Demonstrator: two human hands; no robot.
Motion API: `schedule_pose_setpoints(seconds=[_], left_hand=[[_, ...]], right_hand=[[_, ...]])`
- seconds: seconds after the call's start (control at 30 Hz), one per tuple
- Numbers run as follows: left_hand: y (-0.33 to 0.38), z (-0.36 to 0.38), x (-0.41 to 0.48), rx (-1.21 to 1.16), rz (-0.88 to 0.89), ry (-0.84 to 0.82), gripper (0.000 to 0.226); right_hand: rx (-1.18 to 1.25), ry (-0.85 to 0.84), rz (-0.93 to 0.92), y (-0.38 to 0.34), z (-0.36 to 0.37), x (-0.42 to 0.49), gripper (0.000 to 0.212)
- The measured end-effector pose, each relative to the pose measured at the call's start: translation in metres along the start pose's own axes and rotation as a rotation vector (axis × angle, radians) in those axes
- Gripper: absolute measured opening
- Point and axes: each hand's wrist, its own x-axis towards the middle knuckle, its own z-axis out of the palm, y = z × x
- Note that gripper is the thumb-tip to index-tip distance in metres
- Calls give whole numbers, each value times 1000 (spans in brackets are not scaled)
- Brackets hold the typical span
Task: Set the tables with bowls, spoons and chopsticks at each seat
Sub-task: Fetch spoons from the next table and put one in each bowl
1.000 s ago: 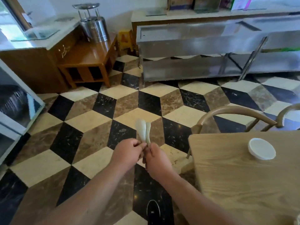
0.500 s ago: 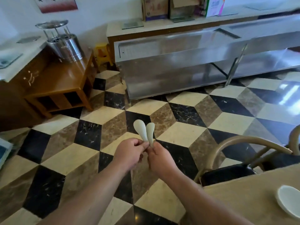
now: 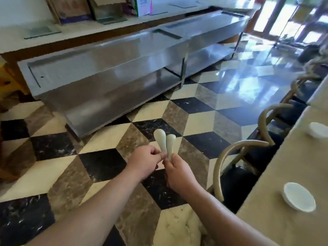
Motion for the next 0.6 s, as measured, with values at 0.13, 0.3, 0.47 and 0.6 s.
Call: schedule_pose_setpoints(seconds=[0.13,0.3,0.47,0.6], left_hand=[[36,29,58,124,99,-174,21],[89,80,129,199,158,-323,20],[150,138,203,141,150,-446,6],[211,180,254,169,193,-534,7]], right_hand=[[166,110,109,6,-34,36,25],[312,260,161,31,-84,96,18],[458,372,180,50,-149,166,23],[567,452,182,62,-211,201,20]])
